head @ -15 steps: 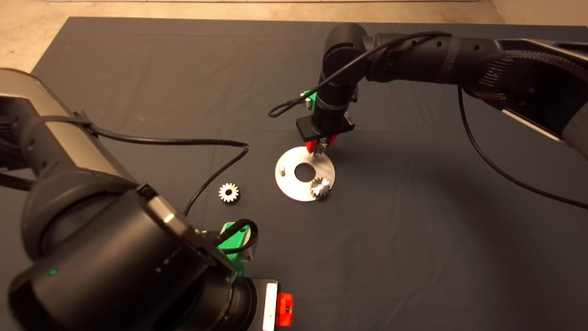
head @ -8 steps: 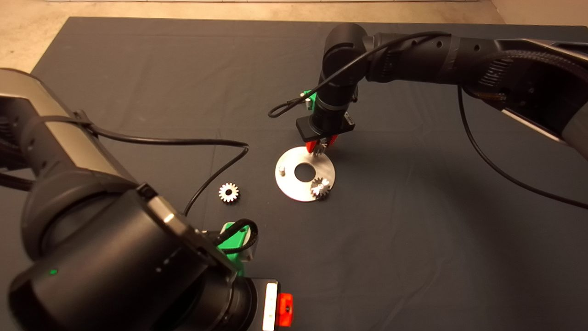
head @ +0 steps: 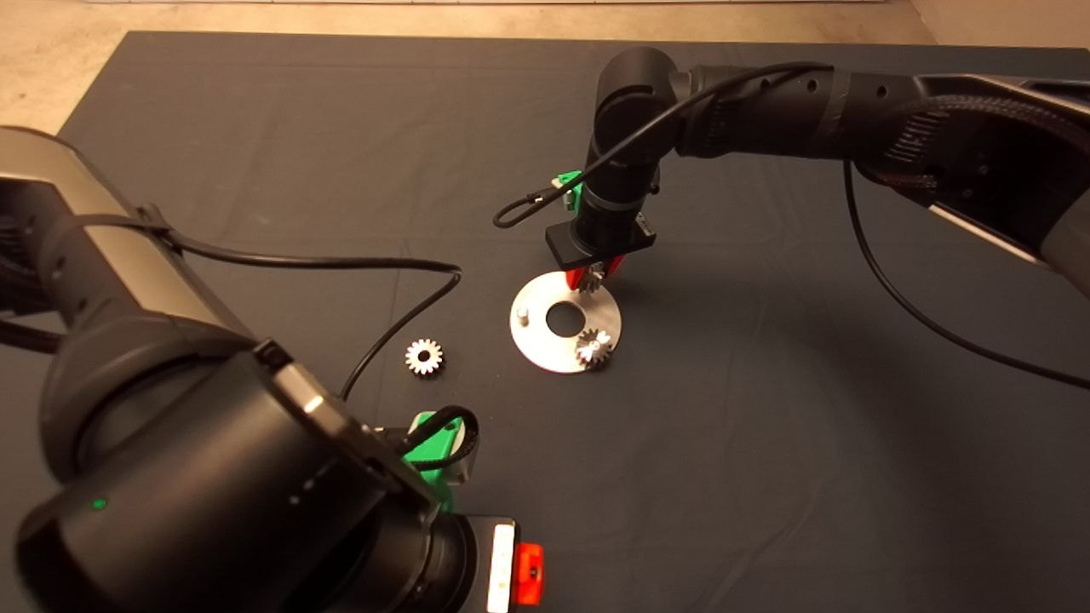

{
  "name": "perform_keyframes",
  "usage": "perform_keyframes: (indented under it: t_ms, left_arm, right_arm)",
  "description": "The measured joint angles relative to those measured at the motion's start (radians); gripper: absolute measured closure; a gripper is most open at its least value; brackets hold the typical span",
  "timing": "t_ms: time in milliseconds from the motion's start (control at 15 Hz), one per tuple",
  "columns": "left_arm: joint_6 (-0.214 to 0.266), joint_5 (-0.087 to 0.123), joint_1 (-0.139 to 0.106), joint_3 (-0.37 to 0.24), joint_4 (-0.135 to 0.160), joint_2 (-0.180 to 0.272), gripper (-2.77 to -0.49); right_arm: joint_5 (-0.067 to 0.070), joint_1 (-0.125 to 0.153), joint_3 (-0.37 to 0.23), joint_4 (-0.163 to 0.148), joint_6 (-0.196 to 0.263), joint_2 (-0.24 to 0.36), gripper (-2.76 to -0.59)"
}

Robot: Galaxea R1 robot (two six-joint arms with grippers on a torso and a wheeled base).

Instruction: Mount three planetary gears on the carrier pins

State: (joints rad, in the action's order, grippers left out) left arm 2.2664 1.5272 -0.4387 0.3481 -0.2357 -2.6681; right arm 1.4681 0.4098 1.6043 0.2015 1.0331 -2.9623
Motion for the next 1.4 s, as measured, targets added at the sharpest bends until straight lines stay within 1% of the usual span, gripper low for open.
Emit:
perform_keyframes:
  t_ms: [67, 867, 1400]
  left_arm:
    - [0.0, 0.0, 0.0, 0.0, 0.0, 0.0, -2.77]
    - [0.001, 0.0, 0.0, 0.0, 0.0, 0.0, -2.77]
    - [0.003, 0.0, 0.0, 0.0, 0.0, 0.0, -2.77]
  right_arm:
    - [0.003, 0.0, 0.0, 0.0, 0.0, 0.0, -0.94]
    - [0.003, 0.0, 0.007, 0.0, 0.0, 0.0, -0.93]
    - [-0.002, 0.001, 0.025, 0.0, 0.0, 0.0, -0.93]
